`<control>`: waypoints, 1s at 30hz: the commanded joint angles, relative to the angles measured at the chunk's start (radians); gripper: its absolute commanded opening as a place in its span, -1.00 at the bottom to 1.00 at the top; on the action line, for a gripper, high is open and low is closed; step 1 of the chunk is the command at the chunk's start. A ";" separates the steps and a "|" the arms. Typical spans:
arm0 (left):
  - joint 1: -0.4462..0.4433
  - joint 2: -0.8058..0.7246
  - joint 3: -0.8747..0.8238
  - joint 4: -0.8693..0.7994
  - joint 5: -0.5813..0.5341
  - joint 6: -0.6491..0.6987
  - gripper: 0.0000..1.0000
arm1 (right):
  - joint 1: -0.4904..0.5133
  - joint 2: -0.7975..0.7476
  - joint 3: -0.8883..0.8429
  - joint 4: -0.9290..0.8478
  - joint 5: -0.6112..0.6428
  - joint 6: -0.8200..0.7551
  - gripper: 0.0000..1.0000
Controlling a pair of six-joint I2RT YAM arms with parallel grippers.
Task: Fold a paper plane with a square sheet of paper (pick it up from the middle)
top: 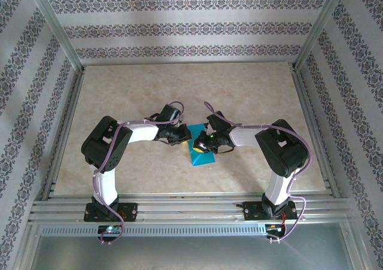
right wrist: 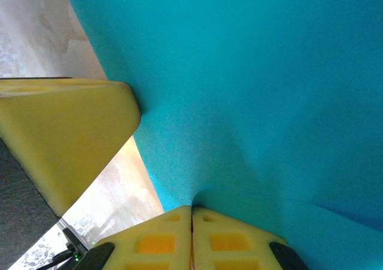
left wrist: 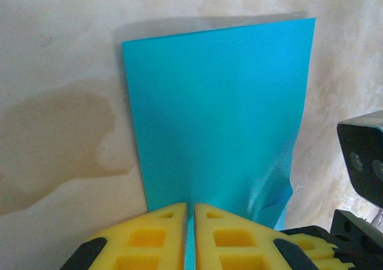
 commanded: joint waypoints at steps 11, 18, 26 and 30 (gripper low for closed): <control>0.134 -0.131 -0.038 -0.121 -0.031 0.002 -0.62 | 0.010 0.028 0.001 -0.067 0.042 -0.027 -0.41; 0.141 -0.170 -0.045 -0.117 -0.004 0.010 -0.61 | 0.007 0.026 -0.016 -0.056 0.039 -0.036 -0.18; 0.124 -0.198 -0.079 -0.079 0.028 -0.015 -0.62 | 0.000 0.038 -0.033 -0.048 0.039 -0.046 -0.42; 0.111 -0.196 -0.084 -0.078 0.032 -0.020 -0.62 | -0.003 0.049 -0.041 -0.047 0.042 -0.050 -0.48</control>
